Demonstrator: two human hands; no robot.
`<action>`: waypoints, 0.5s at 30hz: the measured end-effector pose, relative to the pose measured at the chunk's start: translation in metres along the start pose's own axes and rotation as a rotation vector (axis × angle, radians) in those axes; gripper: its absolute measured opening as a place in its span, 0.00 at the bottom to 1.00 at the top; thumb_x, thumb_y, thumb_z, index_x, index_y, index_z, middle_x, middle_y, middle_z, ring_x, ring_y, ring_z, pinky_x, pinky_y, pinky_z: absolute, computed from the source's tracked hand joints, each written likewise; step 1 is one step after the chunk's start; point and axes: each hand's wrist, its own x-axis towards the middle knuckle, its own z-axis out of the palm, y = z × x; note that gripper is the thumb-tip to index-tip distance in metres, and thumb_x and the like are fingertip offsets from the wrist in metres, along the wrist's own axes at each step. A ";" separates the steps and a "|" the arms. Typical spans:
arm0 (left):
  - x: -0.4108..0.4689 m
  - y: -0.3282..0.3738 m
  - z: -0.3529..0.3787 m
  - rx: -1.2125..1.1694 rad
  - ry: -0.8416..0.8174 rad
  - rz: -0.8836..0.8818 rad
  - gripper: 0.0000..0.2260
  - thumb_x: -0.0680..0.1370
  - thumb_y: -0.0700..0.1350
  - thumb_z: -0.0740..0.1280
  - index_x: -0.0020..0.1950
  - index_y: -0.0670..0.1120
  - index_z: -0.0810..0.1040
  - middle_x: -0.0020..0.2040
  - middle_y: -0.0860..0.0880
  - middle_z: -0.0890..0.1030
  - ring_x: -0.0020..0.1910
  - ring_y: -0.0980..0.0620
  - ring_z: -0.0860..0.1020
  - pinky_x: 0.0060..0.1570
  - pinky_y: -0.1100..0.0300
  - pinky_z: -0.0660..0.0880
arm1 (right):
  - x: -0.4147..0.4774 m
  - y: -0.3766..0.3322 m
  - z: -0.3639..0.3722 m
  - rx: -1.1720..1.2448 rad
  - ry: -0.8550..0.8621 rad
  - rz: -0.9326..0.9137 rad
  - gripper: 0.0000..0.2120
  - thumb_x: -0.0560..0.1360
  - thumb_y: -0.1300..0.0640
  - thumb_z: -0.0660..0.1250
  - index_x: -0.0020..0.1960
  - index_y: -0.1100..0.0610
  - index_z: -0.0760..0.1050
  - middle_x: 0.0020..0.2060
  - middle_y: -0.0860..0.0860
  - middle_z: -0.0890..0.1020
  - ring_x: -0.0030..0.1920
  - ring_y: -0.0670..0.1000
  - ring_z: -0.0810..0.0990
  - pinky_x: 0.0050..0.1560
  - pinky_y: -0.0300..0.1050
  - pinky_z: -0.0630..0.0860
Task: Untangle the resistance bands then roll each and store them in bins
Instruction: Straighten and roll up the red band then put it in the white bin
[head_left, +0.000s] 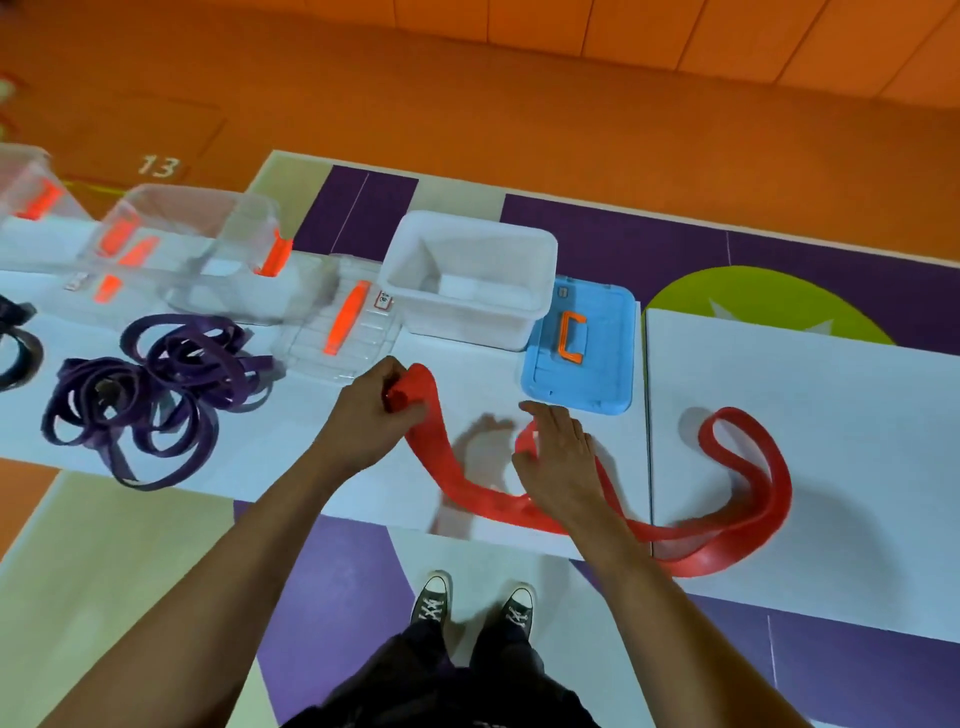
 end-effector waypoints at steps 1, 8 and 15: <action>-0.006 0.010 -0.005 -0.078 0.019 -0.016 0.08 0.74 0.42 0.71 0.43 0.48 0.72 0.36 0.50 0.77 0.36 0.50 0.76 0.39 0.58 0.77 | 0.002 -0.008 -0.006 -0.012 -0.034 -0.071 0.29 0.72 0.58 0.68 0.73 0.50 0.70 0.68 0.50 0.75 0.68 0.56 0.74 0.69 0.58 0.70; -0.023 0.062 -0.038 -0.310 0.271 -0.090 0.08 0.68 0.52 0.69 0.44 0.52 0.76 0.41 0.46 0.83 0.43 0.42 0.84 0.47 0.44 0.83 | 0.010 -0.049 -0.045 0.000 -0.387 -0.197 0.19 0.73 0.45 0.68 0.63 0.36 0.74 0.56 0.38 0.83 0.58 0.44 0.80 0.62 0.47 0.75; -0.031 0.097 -0.052 -0.381 0.344 -0.068 0.14 0.72 0.46 0.74 0.54 0.49 0.75 0.48 0.47 0.84 0.46 0.48 0.84 0.45 0.49 0.84 | 0.020 -0.065 -0.073 0.035 -0.390 -0.250 0.22 0.71 0.46 0.69 0.65 0.38 0.72 0.55 0.44 0.74 0.59 0.47 0.74 0.65 0.52 0.70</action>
